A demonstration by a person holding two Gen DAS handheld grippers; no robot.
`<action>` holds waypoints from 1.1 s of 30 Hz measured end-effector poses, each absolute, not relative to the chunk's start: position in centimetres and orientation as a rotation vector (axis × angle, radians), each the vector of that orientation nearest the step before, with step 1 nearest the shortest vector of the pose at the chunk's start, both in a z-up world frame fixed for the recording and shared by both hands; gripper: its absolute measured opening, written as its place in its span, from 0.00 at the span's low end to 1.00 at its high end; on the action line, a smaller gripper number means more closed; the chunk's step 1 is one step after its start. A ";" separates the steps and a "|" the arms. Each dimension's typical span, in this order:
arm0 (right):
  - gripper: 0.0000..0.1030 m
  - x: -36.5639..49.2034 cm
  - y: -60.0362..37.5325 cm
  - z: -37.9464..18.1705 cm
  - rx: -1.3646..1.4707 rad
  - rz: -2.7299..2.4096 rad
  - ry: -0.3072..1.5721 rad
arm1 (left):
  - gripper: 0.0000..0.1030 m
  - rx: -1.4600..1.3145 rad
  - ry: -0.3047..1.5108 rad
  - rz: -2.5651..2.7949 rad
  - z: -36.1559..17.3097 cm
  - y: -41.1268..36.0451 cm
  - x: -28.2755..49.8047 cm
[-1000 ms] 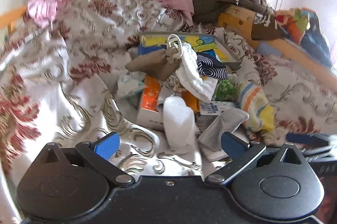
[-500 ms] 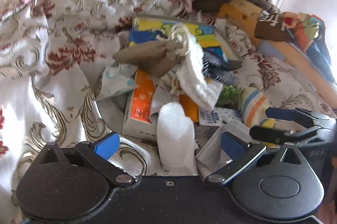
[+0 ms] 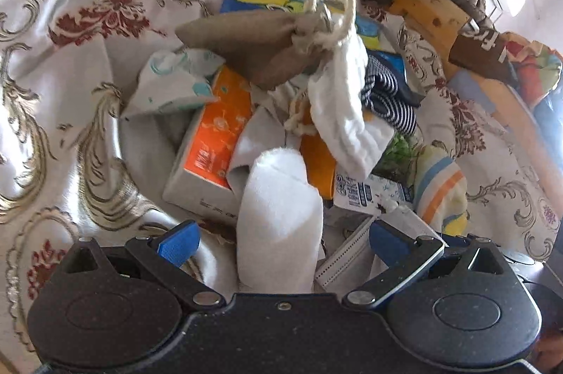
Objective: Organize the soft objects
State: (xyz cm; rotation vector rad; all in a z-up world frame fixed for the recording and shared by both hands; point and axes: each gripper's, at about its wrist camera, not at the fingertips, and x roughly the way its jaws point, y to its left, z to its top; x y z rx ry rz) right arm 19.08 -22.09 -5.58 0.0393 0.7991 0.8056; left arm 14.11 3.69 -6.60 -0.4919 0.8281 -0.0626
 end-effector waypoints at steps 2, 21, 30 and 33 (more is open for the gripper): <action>0.91 19.3 -22.0 -5.9 0.047 0.802 0.819 | 0.99 -0.489 0.838 -0.070 -7.0 3.4 14.5; 0.74 19.8 -20.7 -7.4 0.056 0.796 0.838 | 0.37 -0.493 0.904 -0.047 -8.7 1.8 14.4; 0.62 19.1 -20.4 -6.7 0.021 0.804 0.779 | 0.17 -0.461 0.853 -0.071 -7.8 1.6 12.7; 0.59 19.0 -20.5 -6.5 0.018 0.807 0.765 | 0.16 -0.419 0.829 -0.108 -7.2 1.0 11.5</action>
